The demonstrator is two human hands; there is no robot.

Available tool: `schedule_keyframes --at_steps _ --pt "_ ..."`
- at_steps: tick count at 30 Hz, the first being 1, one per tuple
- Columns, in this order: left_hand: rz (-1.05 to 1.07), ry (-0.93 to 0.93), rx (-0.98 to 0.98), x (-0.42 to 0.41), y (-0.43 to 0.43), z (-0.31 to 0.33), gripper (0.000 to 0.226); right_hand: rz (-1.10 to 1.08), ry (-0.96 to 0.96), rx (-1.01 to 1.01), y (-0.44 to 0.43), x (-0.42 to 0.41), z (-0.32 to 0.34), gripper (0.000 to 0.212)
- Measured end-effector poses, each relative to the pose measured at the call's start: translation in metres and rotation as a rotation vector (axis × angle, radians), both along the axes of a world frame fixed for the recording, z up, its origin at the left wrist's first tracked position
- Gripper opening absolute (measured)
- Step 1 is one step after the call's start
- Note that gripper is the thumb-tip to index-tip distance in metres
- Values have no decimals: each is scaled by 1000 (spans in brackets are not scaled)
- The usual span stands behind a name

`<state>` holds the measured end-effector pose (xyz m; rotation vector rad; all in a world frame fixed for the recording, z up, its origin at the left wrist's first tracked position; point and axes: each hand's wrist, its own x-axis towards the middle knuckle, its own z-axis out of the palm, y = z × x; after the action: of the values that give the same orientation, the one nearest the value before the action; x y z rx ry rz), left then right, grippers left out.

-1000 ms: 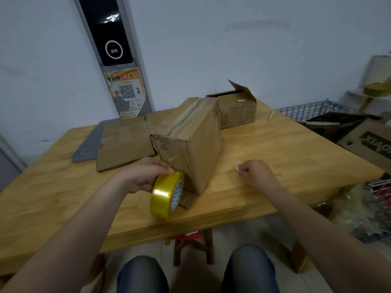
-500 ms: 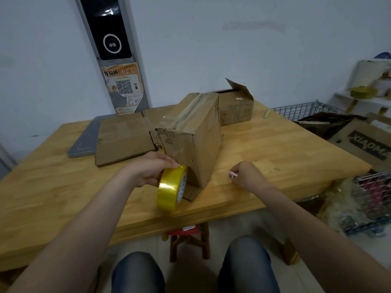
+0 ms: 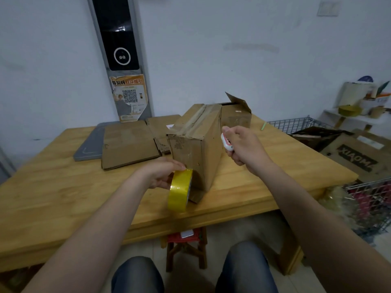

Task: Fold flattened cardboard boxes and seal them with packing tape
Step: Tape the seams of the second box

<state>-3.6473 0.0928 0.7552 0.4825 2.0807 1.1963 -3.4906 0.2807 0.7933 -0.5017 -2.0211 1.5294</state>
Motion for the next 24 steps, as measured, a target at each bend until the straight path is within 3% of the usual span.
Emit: schedule_keyframes --at_steps 4,11,15,21,24 --pt "13 -17 16 1 1 -3 31 158 41 15 -17 0 5 32" --pt "30 -32 47 9 -1 -4 16 260 48 -44 -36 15 22 25" --pt "49 -26 47 9 -2 -4 14 171 114 -89 -41 11 26 21" --pt "-3 -45 54 4 -5 -7 31 235 0 -378 -34 -5 25 23" --pt "-6 -40 55 2 -4 -9 26 297 16 -438 -36 -8 28 15"
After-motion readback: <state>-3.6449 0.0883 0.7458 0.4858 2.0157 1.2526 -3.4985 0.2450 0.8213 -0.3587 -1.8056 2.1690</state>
